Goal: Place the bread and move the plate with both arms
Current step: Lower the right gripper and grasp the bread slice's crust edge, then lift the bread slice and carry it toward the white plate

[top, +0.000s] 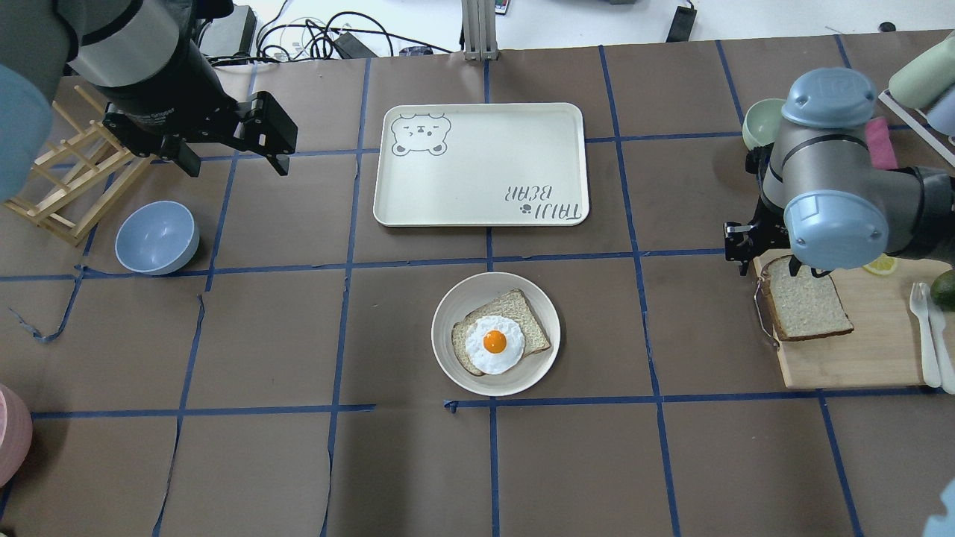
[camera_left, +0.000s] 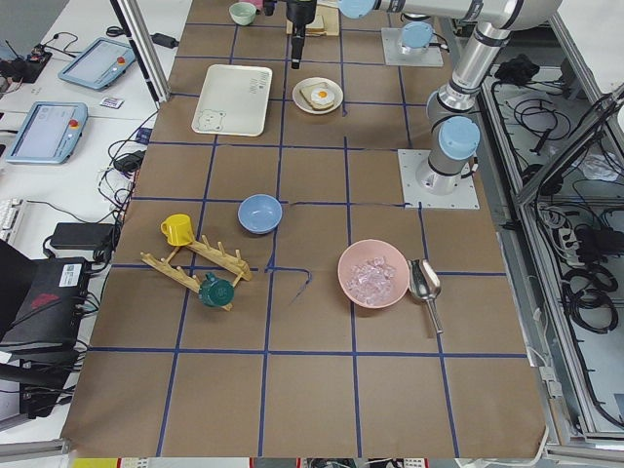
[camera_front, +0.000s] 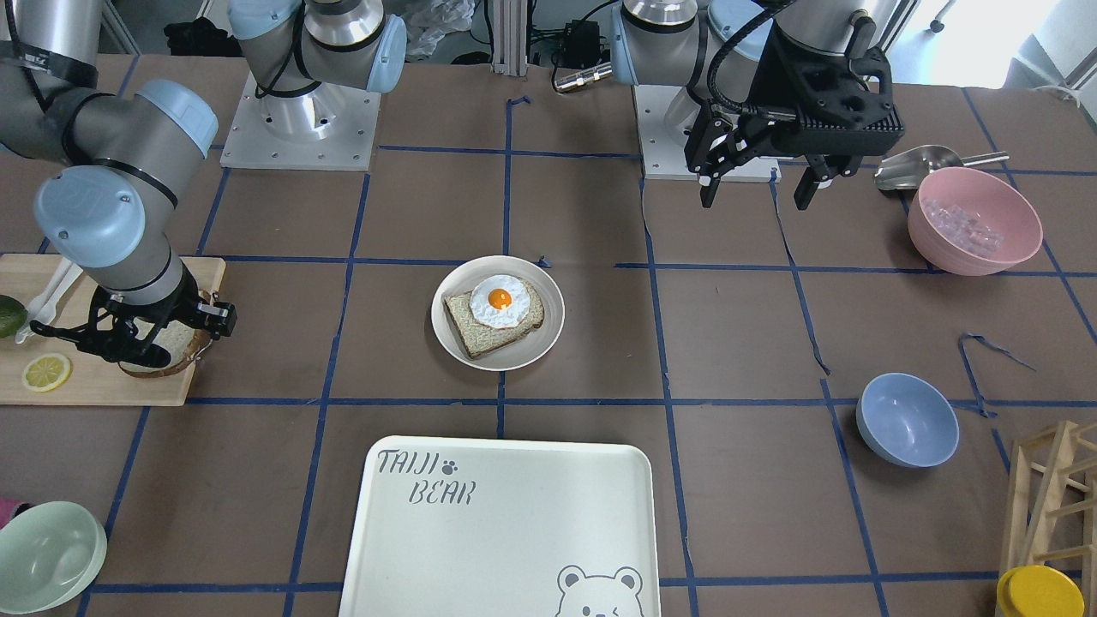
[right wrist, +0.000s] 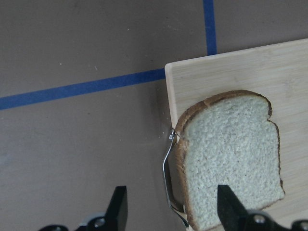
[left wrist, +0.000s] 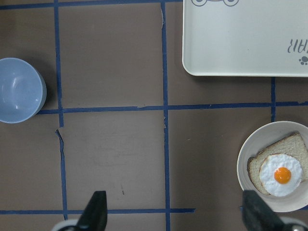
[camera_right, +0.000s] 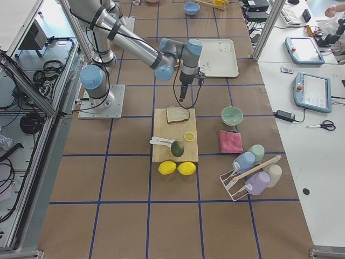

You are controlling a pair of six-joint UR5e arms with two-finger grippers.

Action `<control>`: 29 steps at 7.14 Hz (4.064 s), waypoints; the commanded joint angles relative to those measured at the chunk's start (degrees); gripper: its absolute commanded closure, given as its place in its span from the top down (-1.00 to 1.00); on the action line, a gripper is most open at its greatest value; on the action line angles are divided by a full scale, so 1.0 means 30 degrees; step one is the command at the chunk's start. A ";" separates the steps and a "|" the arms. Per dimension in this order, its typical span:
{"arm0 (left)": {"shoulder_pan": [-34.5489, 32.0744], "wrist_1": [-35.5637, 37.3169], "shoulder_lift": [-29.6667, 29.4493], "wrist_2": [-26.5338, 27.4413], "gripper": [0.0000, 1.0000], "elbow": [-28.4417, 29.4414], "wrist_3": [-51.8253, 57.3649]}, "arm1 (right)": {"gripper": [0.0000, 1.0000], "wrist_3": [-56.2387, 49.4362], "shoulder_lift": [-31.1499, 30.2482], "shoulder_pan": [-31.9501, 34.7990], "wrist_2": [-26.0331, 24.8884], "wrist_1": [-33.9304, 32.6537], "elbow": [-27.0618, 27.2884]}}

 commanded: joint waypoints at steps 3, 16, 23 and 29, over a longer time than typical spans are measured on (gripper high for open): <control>0.0001 0.0001 -0.0032 0.0007 1.00 0.0000 -0.0005 | 0.10 -0.0059 0.1469 -0.0486 -0.0184 -0.0542 0.0017; 0.0030 0.0001 -0.0003 0.0007 1.00 0.0000 0.0024 | -1.00 -0.1905 0.1006 -0.1013 -0.0684 0.2456 -0.1555; 0.0088 0.0001 -0.0003 0.0007 1.00 0.0000 0.0053 | -1.00 0.6176 -0.0113 0.5472 0.2271 0.9889 -0.7102; 0.0059 0.0001 0.0027 0.0007 1.00 0.0000 0.0053 | -1.00 1.7542 0.2200 1.1611 0.6787 0.5705 -0.7161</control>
